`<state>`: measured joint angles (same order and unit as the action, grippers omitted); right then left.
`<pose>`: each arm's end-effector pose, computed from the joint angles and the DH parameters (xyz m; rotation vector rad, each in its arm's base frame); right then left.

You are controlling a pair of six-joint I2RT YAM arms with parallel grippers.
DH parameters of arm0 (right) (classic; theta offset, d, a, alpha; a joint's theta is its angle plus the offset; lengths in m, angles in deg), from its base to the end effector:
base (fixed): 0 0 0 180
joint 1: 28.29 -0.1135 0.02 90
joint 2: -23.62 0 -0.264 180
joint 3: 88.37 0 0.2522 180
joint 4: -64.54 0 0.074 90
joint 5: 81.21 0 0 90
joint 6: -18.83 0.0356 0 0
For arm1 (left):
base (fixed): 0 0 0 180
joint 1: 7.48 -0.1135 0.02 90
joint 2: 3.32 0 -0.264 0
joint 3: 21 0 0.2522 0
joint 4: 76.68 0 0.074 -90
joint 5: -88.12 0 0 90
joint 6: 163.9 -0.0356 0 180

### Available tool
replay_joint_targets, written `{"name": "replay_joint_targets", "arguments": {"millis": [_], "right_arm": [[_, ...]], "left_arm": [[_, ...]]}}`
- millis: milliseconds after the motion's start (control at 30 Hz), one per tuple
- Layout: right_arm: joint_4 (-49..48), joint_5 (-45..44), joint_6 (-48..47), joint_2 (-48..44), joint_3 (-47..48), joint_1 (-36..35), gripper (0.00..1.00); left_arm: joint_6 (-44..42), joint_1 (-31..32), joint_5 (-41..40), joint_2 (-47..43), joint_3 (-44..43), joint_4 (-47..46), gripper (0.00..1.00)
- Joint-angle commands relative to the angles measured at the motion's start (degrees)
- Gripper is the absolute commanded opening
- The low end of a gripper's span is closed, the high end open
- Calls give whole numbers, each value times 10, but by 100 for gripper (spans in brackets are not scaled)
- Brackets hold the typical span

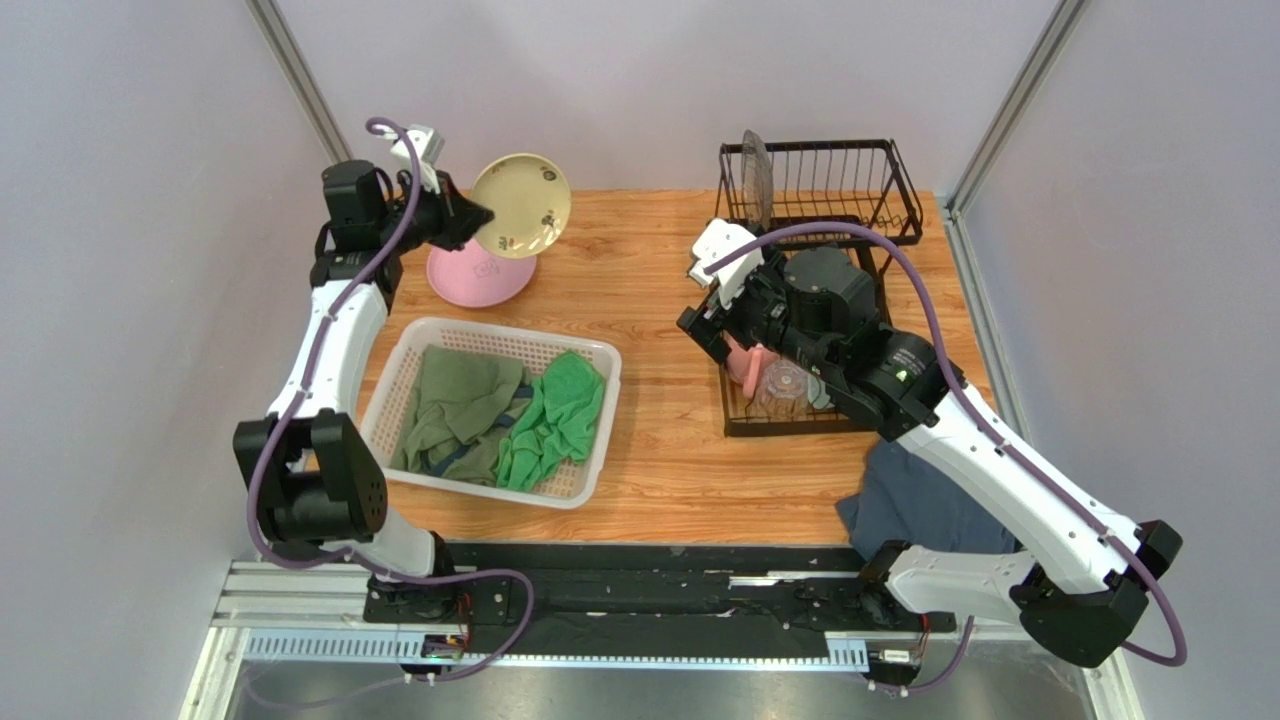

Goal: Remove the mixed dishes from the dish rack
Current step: Place the plate on the plate.

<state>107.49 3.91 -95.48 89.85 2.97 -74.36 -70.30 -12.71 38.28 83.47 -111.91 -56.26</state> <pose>0.1730 0.1752 0.4286 -1.0380 1.5734 0.1803 0.3545 0.0094 0.3668 0.3465 1.7982 -0.6268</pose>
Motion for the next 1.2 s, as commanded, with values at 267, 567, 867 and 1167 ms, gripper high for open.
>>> {"name": "replay_joint_targets", "arguments": {"millis": [267,567,867,1167], "right_arm": [[-35,-26,-15,-46,-30,12,84],[-40,-33,-15,-55,-46,17,84],[-51,-31,-14,-62,-73,37,84],[-52,-31,-11,-53,-81,45,84]], "left_arm": [[178,-77,43,151,-122,-20,0],[221,-83,50,218,-157,-22,0],[246,-87,59,278,-182,-30,0],[283,-93,71,340,-197,-54,0]]}}
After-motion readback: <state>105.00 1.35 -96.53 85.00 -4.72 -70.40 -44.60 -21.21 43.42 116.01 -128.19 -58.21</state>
